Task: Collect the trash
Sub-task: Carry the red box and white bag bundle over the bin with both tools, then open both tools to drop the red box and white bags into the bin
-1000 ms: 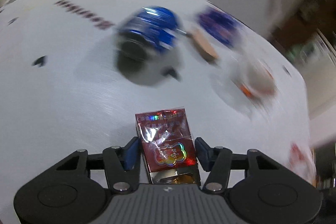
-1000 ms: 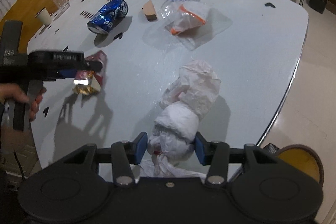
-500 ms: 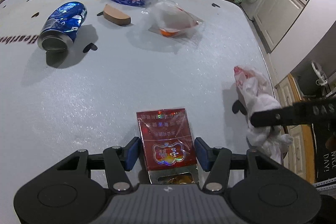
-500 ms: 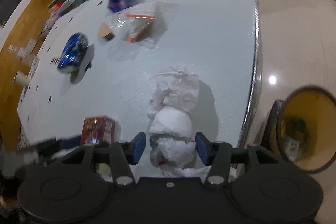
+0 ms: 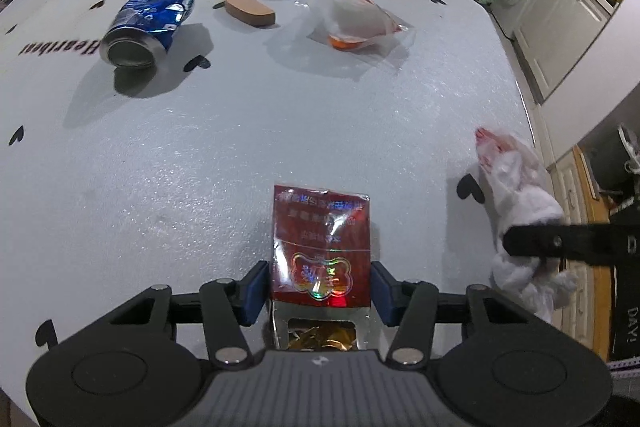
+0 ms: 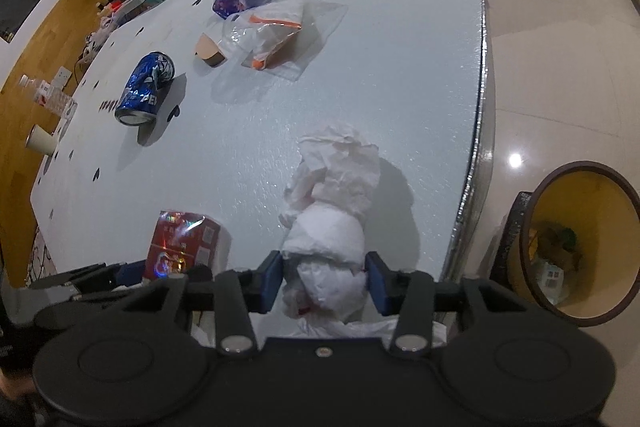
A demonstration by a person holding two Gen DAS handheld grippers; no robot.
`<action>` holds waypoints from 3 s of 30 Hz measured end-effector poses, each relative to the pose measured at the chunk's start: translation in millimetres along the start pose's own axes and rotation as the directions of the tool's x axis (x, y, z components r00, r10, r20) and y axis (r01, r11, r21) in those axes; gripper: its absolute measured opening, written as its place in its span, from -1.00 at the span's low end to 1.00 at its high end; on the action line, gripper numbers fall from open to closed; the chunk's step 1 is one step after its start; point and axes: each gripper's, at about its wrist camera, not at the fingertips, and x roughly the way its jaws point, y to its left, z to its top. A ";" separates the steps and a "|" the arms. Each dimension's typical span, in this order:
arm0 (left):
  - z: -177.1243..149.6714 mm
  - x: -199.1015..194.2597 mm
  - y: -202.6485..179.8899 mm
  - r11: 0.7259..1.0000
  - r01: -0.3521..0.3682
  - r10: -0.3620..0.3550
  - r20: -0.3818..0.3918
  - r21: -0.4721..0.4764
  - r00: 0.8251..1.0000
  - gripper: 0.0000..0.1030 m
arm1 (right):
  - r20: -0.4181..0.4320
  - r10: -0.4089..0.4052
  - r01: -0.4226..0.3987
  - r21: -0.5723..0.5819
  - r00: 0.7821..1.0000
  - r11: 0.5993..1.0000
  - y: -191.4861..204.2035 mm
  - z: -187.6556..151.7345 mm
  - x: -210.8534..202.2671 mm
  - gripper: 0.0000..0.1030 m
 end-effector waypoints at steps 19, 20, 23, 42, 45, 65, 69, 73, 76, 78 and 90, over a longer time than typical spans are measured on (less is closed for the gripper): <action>10.5 -19.1 -82.5 0.997 0.037 -0.042 0.065 0.065 0.997 0.01 | 0.089 -0.075 0.076 -0.006 0.993 0.997 -55.2 -23.2 -52.2 -0.13; 11.3 -17.9 -91.4 0.996 0.043 -0.048 0.063 0.075 0.997 0.01 | 0.092 -0.079 0.079 -0.003 0.993 0.997 -61.2 -24.0 -55.6 -0.13; 12.3 -12.9 -115.9 0.993 0.063 -0.068 0.055 0.098 0.996 0.01 | 0.099 -0.090 0.089 0.013 0.991 0.996 -80.7 -26.3 -64.7 -0.13; 15.4 43.1 -267.9 0.964 0.155 -0.150 -0.041 0.218 0.988 0.01 | 0.084 -0.177 0.159 0.191 0.981 0.969 -236.9 -38.2 -108.2 -0.13; 16.8 55.8 -284.5 0.960 0.165 -0.155 -0.063 0.226 0.986 0.01 | 0.074 -0.188 0.168 0.221 0.979 0.961 -259.7 -39.9 -109.4 -0.13; 27.1 175.9 -344.0 0.952 0.208 -0.140 -0.285 0.225 0.948 0.01 | -0.064 -0.200 0.208 0.421 0.978 0.883 -371.4 -24.2 -42.2 -0.12; 26.2 199.4 -350.2 0.952 0.205 -0.123 -0.330 0.227 0.936 0.01 | -0.081 -0.141 0.162 0.508 0.987 0.846 -384.7 -22.5 -17.4 -0.12; 24.5 218.0 -349.6 0.955 0.195 -0.109 -0.350 0.222 0.930 0.01 | -0.122 -0.130 0.176 0.540 0.984 0.823 -390.1 -23.0 10.8 -0.12; 22.6 232.6 -349.0 0.957 0.182 -0.090 -0.367 0.225 0.926 0.01 | -0.152 -0.127 0.192 0.581 0.980 0.791 -395.8 -26.0 32.5 -0.11; 22.6 240.7 -348.5 0.958 0.179 -0.085 -0.376 0.223 0.923 0.01 | -0.164 -0.137 0.208 0.595 0.977 0.776 -398.4 -26.7 44.0 -0.10; 9.9 282.6 -353.6 0.956 0.198 -0.094 -0.418 0.214 0.904 0.02 | -0.163 -0.191 0.252 0.612 0.968 0.750 -413.2 -30.3 68.8 0.30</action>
